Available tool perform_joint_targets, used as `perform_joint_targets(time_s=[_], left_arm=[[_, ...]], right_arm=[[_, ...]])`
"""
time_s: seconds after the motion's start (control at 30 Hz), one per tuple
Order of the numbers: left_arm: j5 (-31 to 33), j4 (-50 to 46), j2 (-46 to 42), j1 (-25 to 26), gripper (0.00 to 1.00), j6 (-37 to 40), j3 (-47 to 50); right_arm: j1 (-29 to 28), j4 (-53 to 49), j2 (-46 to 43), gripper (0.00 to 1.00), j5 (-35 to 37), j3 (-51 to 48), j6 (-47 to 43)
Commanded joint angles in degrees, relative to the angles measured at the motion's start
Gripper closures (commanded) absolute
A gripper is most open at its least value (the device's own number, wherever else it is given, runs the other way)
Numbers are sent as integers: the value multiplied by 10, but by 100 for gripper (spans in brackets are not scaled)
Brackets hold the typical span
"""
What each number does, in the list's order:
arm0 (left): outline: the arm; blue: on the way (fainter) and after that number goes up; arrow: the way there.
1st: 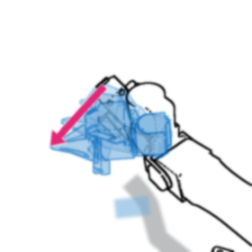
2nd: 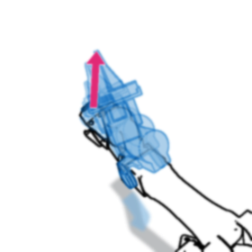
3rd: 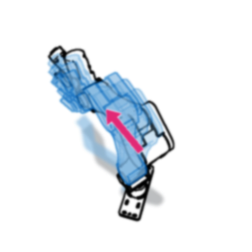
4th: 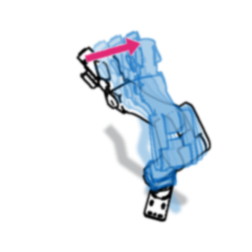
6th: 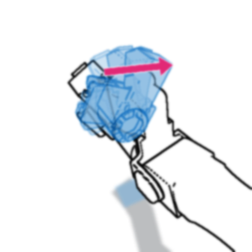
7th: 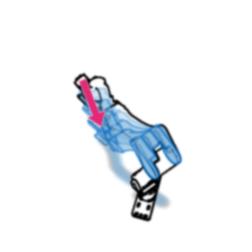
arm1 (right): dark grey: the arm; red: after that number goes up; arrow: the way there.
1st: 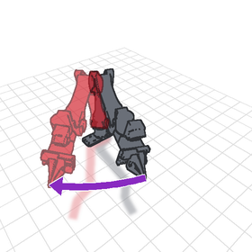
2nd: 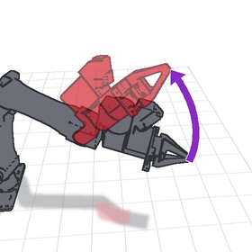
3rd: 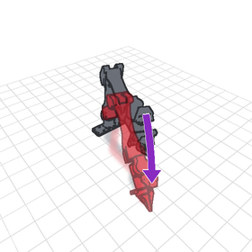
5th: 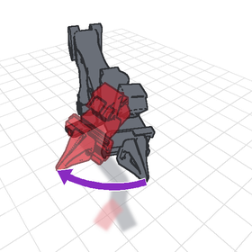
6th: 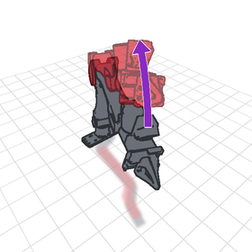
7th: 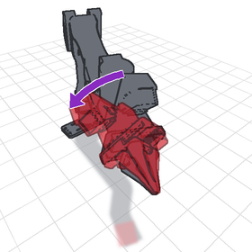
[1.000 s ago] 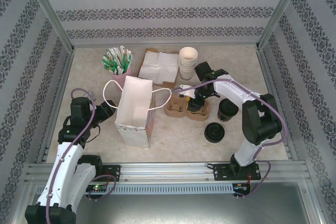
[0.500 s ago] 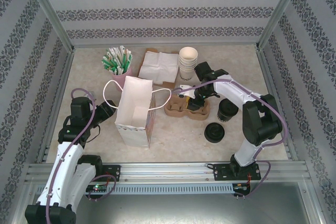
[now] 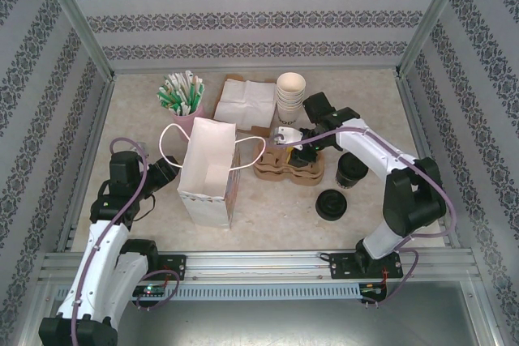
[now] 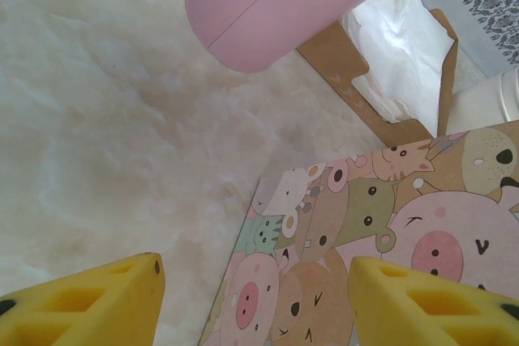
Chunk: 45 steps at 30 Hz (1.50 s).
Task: Pack the takeout coffee
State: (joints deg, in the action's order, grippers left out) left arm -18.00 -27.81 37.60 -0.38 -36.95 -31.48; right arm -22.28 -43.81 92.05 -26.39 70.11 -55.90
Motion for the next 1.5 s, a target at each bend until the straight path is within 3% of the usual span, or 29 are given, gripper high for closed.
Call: perform_joint_targets(time_s=[0.0,0.67,1.07,1.47], left_arm=[[-3,8,-7,-1,38,-9,4],[18,-14,-13,-1,38,-14,2],[50,-40,-11,-1,38,-41,2],[9,-62,7,1,48,-50,24]], right_arm=[[-4,-4,-26,66,-16,-11,19],[-14,16,-69,64,-18,-38,65],[-19,63,-137,63,-4,-74,135],[-34,84,-180,65,58,-72,302]])
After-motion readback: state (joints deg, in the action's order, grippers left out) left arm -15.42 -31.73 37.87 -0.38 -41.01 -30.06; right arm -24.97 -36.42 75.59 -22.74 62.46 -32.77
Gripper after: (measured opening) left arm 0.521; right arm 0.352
